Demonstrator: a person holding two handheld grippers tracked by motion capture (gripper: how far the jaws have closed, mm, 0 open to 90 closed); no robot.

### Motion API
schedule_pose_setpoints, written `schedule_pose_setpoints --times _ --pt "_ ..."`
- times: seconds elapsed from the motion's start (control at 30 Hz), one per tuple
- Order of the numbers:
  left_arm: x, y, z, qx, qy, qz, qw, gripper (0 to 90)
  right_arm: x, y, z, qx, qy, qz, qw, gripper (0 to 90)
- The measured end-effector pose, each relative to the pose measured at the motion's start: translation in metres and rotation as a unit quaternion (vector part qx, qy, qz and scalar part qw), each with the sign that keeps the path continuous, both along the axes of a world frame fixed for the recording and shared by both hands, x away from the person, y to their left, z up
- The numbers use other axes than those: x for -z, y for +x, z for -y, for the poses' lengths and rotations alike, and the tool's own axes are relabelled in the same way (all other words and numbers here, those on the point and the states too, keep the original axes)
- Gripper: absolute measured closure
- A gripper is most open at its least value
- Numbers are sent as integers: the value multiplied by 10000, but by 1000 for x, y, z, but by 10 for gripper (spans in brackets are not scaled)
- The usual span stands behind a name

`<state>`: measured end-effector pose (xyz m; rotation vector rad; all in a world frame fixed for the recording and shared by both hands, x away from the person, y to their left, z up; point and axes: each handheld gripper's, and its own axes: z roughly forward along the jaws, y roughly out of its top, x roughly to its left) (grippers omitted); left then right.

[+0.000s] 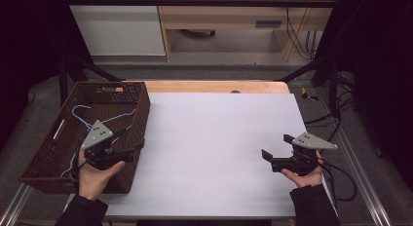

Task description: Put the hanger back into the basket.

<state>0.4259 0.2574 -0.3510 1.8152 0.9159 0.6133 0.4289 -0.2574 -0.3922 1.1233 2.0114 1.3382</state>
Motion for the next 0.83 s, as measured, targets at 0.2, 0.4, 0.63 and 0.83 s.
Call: schedule_pose_setpoints --times 0.2,0.4,0.63,0.83 --pt "14 -6 23 283 3 44 9996 167 1 0 -1 4 4 -6 10000 30" --pt "28 -5 37 400 -17 -106 9991 126 2 0 -1 -17 5 -18 10000 30" --pt "32 -7 39 388 -22 -153 9991 115 5 1 0 -10 15 -77 10000 32" --pt "37 -8 41 417 -7 -215 9989 115 4 0 1 -23 44 -52 10000 32"
